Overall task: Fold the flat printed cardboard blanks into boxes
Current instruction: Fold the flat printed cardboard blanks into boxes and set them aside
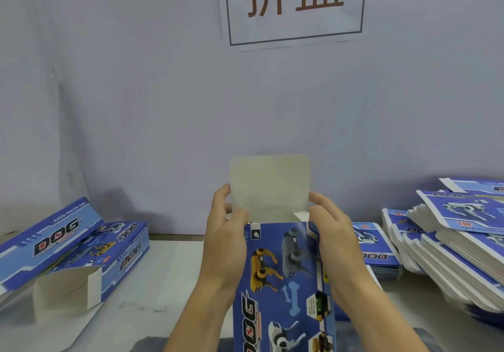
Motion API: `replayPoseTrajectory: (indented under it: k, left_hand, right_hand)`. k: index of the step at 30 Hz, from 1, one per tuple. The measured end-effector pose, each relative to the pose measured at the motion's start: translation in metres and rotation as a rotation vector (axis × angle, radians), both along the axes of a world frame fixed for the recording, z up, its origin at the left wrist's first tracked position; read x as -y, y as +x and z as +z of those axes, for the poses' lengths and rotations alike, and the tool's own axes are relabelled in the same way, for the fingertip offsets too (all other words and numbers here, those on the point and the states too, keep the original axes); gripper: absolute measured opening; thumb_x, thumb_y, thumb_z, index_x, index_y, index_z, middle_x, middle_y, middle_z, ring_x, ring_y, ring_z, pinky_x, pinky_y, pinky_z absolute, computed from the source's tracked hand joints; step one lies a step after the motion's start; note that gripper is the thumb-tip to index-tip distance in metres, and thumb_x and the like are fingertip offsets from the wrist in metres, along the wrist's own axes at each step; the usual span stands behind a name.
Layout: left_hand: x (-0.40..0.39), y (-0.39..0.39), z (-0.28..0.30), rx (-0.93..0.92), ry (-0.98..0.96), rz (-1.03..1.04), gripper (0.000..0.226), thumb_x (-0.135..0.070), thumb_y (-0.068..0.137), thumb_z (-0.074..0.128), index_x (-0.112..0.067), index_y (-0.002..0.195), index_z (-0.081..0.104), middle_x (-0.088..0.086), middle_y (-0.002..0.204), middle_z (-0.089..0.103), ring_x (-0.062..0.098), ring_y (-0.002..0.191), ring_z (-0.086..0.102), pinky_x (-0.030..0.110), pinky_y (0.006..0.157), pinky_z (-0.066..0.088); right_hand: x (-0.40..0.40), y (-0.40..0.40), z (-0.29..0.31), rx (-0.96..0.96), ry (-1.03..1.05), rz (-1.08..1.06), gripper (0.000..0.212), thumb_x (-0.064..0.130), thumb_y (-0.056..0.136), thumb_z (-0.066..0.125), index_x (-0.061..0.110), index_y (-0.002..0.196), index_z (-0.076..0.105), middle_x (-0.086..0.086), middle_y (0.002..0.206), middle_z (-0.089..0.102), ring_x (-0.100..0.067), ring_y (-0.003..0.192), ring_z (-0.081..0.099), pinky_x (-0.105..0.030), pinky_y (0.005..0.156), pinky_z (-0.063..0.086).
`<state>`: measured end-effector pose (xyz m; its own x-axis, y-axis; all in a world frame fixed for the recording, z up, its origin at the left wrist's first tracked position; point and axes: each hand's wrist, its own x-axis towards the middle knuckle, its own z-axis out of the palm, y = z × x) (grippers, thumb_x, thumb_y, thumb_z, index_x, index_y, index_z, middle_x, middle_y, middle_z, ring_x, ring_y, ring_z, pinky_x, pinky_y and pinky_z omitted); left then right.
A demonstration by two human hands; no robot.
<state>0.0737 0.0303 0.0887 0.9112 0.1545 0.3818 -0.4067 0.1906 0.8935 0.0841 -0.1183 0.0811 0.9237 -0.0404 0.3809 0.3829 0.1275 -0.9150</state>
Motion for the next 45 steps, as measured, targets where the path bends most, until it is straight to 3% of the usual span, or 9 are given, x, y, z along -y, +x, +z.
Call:
replayPoseTrajectory:
  k: [3, 8, 13, 18, 23, 30, 36, 41, 45]
  left_hand:
    - [0.001, -0.001, -0.004, 0.108, -0.067, 0.020, 0.027, -0.029, 0.096, 0.041, -0.013, 0.086, 0.060, 0.020, 0.087, 0.062, 0.030, 0.070, 0.066, 0.031, 0.051, 0.052]
    - [-0.002, 0.000, -0.009, 0.100, -0.091, 0.010, 0.058, -0.060, 0.078, 0.057, -0.003, 0.085, 0.054, 0.006, 0.086, 0.065, 0.027, 0.073, 0.069, 0.032, 0.054, 0.055]
    - [-0.009, 0.003, -0.011, 0.136, 0.131, -0.042, 0.036, -0.037, 0.083, 0.059, -0.005, 0.100, 0.053, 0.002, 0.085, 0.070, 0.031, 0.080, 0.075, 0.030, 0.053, 0.057]
    - [-0.011, 0.001, -0.013, 0.159, 0.168, 0.023, 0.031, -0.040, 0.093, 0.064, -0.014, 0.110, 0.059, -0.001, 0.104, 0.070, 0.031, 0.099, 0.072, 0.039, 0.065, 0.063]
    - [-0.010, 0.000, -0.012, 0.206, 0.207, 0.065, 0.026, -0.030, 0.085, 0.060, -0.021, 0.109, 0.060, -0.002, 0.107, 0.069, 0.026, 0.101, 0.071, 0.028, 0.061, 0.061]
    - [-0.008, 0.001, -0.007, 0.169, 0.159, 0.032, 0.034, -0.043, 0.080, 0.059, -0.016, 0.100, 0.059, 0.007, 0.100, 0.070, 0.030, 0.092, 0.075, 0.029, 0.056, 0.060]
    - [-0.004, 0.001, -0.005, 0.139, 0.118, 0.014, 0.035, -0.055, 0.082, 0.062, -0.025, 0.100, 0.061, 0.014, 0.099, 0.069, 0.033, 0.088, 0.074, 0.037, 0.064, 0.062]
    - [-0.013, -0.001, -0.005, -0.031, 0.160, -0.152, 0.077, -0.059, 0.067, 0.080, -0.051, 0.133, 0.041, -0.015, 0.123, 0.065, 0.022, 0.100, 0.074, 0.036, 0.078, 0.062]
    - [-0.023, -0.004, -0.008, -0.187, 0.471, -0.342, 0.105, -0.047, 0.057, 0.088, -0.052, 0.140, 0.024, 0.004, 0.138, 0.056, 0.024, 0.110, 0.070, 0.047, 0.098, 0.055]
  right_hand:
    - [0.000, -0.003, -0.002, 0.040, 0.089, -0.050, 0.030, 0.033, 0.086, 0.042, 0.008, 0.083, 0.059, -0.019, 0.074, 0.057, -0.033, 0.070, 0.051, -0.039, 0.063, 0.045]
    - [-0.001, -0.007, -0.006, -0.027, 0.163, 0.040, 0.055, 0.065, 0.085, 0.049, 0.015, 0.091, 0.071, -0.023, 0.107, 0.069, -0.039, 0.103, 0.068, -0.056, 0.092, 0.053]
    - [0.000, -0.006, -0.004, 0.020, 0.008, 0.148, 0.025, 0.045, 0.077, 0.062, 0.025, 0.091, 0.062, -0.017, 0.095, 0.072, -0.030, 0.084, 0.074, -0.036, 0.062, 0.059]
    - [0.002, -0.006, -0.004, 0.029, 0.030, 0.138, 0.021, 0.043, 0.078, 0.071, 0.036, 0.096, 0.067, -0.016, 0.110, 0.068, -0.025, 0.089, 0.075, -0.029, 0.059, 0.059]
    - [0.005, -0.004, -0.006, 0.030, 0.077, 0.122, 0.031, 0.034, 0.076, 0.067, 0.028, 0.106, 0.066, -0.012, 0.116, 0.066, -0.022, 0.088, 0.075, -0.028, 0.054, 0.058]
    - [0.000, -0.004, -0.007, 0.074, 0.075, 0.111, 0.024, 0.050, 0.079, 0.060, 0.031, 0.092, 0.063, -0.010, 0.099, 0.073, -0.025, 0.089, 0.075, -0.032, 0.063, 0.060]
    - [0.001, -0.004, -0.008, 0.096, 0.028, 0.083, 0.043, 0.068, 0.079, 0.068, 0.033, 0.103, 0.061, -0.007, 0.113, 0.069, -0.024, 0.104, 0.071, -0.043, 0.082, 0.059]
    - [0.011, -0.002, -0.006, 0.094, -0.020, 0.036, 0.072, 0.053, 0.065, 0.087, 0.052, 0.126, 0.048, 0.005, 0.119, 0.066, -0.013, 0.100, 0.071, -0.031, 0.080, 0.059]
    - [0.031, 0.009, -0.003, 0.102, 0.349, -0.208, 0.068, 0.062, 0.059, 0.087, 0.045, 0.117, 0.056, -0.001, 0.101, 0.074, -0.014, 0.083, 0.074, -0.025, 0.062, 0.058]
